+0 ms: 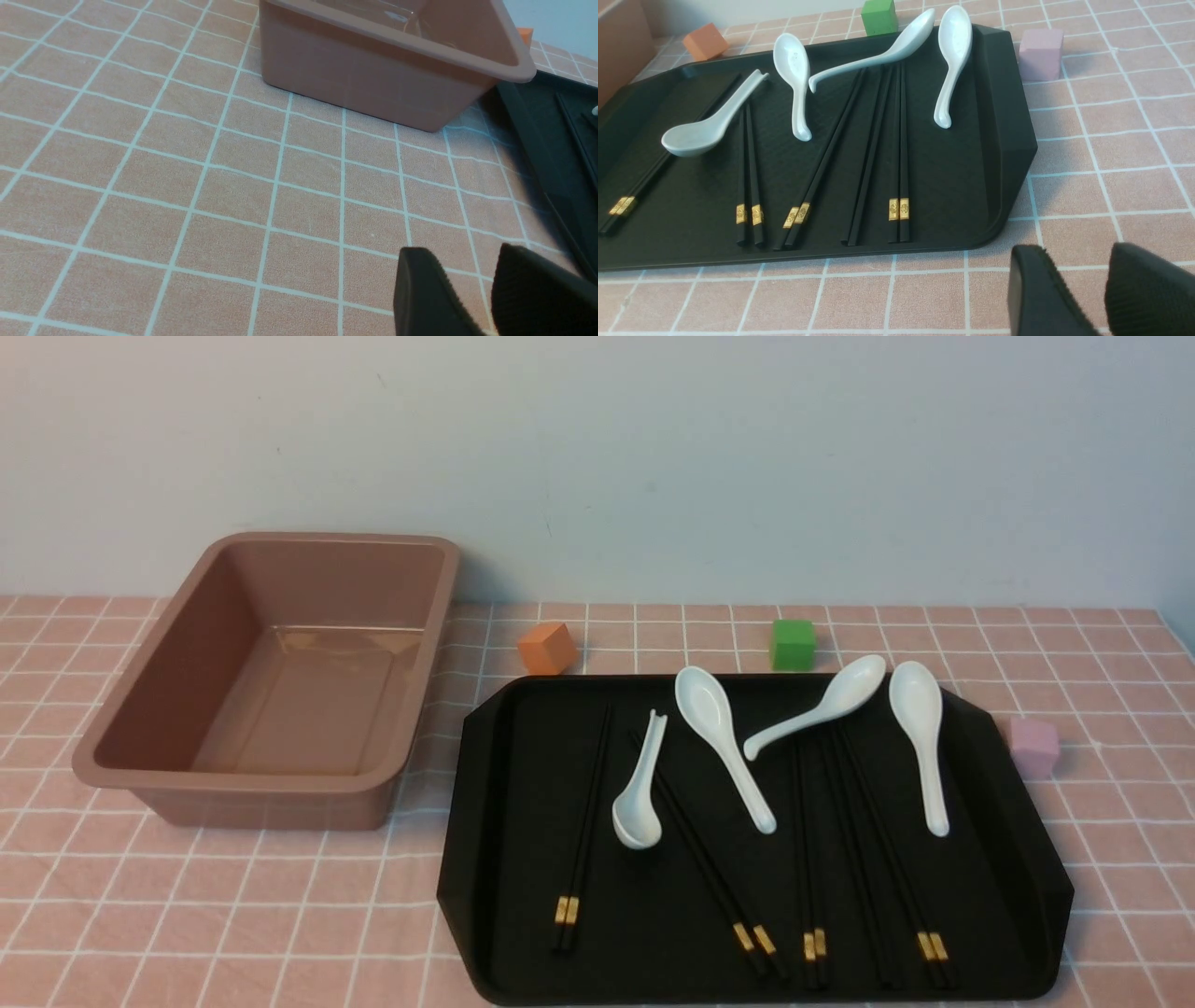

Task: On pink tablecloth take chopsticks from black tray and put them in box.
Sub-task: 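Reach over to the black tray and grasp a pair of chopsticks with the left gripper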

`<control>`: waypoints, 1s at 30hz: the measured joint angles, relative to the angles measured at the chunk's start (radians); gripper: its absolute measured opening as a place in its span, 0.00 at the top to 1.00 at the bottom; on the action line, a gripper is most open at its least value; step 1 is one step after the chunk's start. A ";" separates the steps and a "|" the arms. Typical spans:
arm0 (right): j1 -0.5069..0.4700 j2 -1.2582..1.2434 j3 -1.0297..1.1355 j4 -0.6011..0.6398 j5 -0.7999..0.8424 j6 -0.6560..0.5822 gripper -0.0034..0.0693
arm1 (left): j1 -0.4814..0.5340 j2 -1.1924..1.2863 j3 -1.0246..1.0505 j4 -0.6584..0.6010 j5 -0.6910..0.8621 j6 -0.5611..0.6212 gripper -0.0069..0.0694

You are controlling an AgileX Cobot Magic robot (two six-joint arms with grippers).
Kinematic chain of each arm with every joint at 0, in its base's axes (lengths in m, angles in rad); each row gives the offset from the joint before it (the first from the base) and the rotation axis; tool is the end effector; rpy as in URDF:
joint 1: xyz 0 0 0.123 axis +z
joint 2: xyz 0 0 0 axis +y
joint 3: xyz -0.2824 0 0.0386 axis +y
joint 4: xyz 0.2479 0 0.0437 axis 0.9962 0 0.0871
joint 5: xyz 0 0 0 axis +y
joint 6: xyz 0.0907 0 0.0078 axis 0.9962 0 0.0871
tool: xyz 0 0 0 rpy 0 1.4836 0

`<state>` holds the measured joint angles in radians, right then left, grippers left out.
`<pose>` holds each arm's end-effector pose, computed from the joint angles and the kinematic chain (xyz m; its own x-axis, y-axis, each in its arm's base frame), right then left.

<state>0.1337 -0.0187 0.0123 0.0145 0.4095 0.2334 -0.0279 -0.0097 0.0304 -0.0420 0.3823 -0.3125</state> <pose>0.0505 0.0073 0.1732 -0.3324 0.2017 -0.9213 -0.0594 0.9705 0.2339 0.0524 -0.0029 0.1691 -0.3059 -0.3358 -0.8909 -0.0666 0.9410 -0.3319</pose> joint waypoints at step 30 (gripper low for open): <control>0.000 0.000 0.000 0.000 0.000 0.000 0.62 | 0.000 0.000 0.000 -0.201 -0.164 -0.168 0.60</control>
<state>0.1337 -0.0187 0.0123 0.0145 0.4095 0.2334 -0.0279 -0.0097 0.0304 -0.2435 0.2184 -0.4807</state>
